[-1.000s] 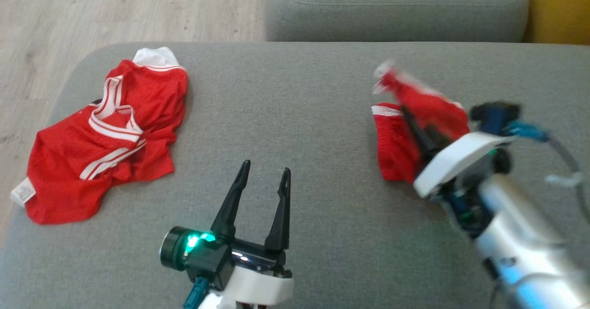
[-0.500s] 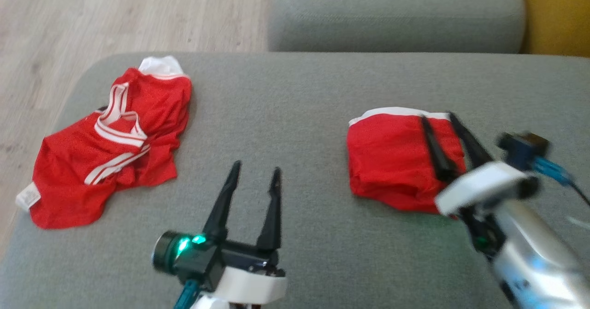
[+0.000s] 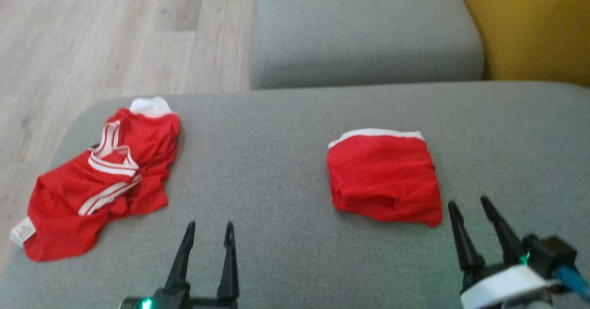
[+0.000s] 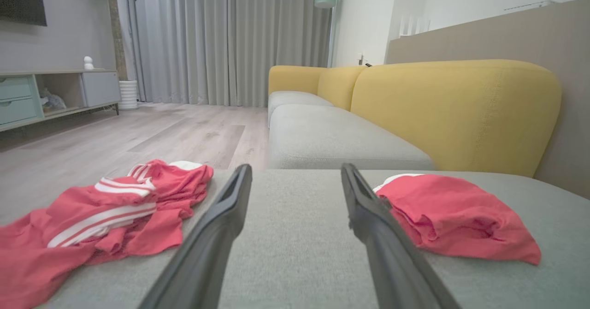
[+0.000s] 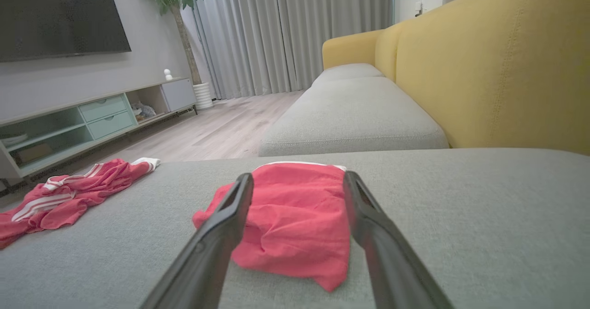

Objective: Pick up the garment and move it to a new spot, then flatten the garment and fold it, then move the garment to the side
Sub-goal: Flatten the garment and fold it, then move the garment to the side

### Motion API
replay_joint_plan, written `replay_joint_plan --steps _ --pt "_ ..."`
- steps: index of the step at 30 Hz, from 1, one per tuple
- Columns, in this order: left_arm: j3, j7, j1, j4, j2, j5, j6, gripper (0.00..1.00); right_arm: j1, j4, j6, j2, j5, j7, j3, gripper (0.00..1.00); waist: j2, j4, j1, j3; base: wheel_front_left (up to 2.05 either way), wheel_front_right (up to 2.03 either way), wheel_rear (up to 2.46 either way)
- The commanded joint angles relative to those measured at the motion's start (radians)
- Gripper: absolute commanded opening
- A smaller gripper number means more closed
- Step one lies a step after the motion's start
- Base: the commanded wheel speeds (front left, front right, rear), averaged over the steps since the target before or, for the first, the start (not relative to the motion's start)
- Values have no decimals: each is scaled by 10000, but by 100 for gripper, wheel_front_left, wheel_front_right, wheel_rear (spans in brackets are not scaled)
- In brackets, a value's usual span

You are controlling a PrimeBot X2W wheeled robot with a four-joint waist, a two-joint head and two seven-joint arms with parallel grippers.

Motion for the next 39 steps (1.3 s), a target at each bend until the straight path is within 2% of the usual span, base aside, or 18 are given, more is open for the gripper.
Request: replay_joint_plan --steps 1,6,14,31,39 --pt "497 -51 -221 -163 -30 82 -85 100 -138 -438 67 16 -220 -107 13 100 -1 -9 1 -191 0 0 0" --pt "790 -51 -6 256 -30 -55 -187 100 409 -584 67 376 -798 -108 -319 100 -1 37 1 -369 0 0 0" --pt "942 -51 43 218 -30 -117 -227 100 784 -540 67 767 -1093 -108 -643 100 -1 47 1 -462 0 0 0" --pt "868 -51 103 233 -30 81 -239 100 882 -267 67 929 -1034 -108 -701 100 -1 -89 1 -509 0 0 0" --pt "700 -51 -113 57 -30 50 -179 100 246 527 67 790 -564 -108 -380 100 -1 -58 1 -36 0 0 0"
